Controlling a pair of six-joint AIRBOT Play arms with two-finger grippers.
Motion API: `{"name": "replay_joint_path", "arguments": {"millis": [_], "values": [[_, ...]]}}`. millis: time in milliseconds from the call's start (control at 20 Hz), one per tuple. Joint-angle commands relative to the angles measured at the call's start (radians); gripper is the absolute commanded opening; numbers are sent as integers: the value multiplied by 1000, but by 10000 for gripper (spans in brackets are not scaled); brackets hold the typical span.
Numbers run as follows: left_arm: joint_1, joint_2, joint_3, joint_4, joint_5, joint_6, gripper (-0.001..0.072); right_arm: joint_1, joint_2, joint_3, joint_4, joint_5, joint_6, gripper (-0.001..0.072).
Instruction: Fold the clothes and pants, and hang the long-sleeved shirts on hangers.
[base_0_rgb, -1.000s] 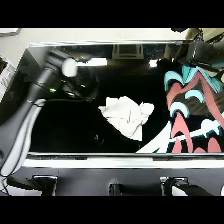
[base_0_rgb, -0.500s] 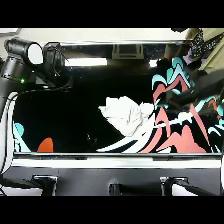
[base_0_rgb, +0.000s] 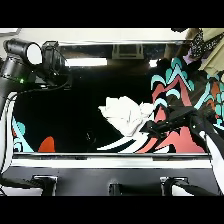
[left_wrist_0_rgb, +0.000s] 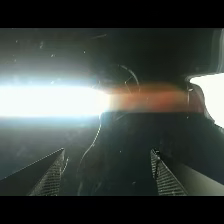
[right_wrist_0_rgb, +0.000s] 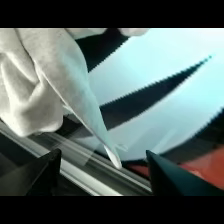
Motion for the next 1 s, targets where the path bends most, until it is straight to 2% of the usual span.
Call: {"name": "replay_joint_path", "arguments": {"millis": [0, 50, 100, 200, 300, 350, 500, 650, 800, 950], "values": [[5, -1, -3, -10, 53, -4, 613, 117, 0, -37, -52, 179, 43, 618], [10, -1, -3, -14, 58, 6, 613, 139, 0, -37, -75, 204, 60, 582], [22, -2, -3, -31, 63, 25, 612, 155, 0, -37, -82, 221, 62, 482], [60, -2, -3, -97, 94, 34, 612, 163, 0, -37, -78, 236, 63, 411], [118, -3, -22, -228, 162, 79, 611, 163, 5, -37, -80, 220, 60, 61], [146, -4, -50, -305, 203, 109, 611, 163, 13, -37, -80, 209, 57, 36], [214, -19, -229, -562, 331, 227, 608, 163, 61, -37, -84, 169, 58, 33], [216, -69, -429, -771, 446, 365, 606, 163, 99, -37, -84, 126, 58, 34], [200, -155, -500, -992, 512, 488, 606, 163, 115, -37, -84, 88, 58, 33], [170, -226, -500, -1086, 550, 522, 602, 163, 115, -37, -83, 69, 58, 33]]}}
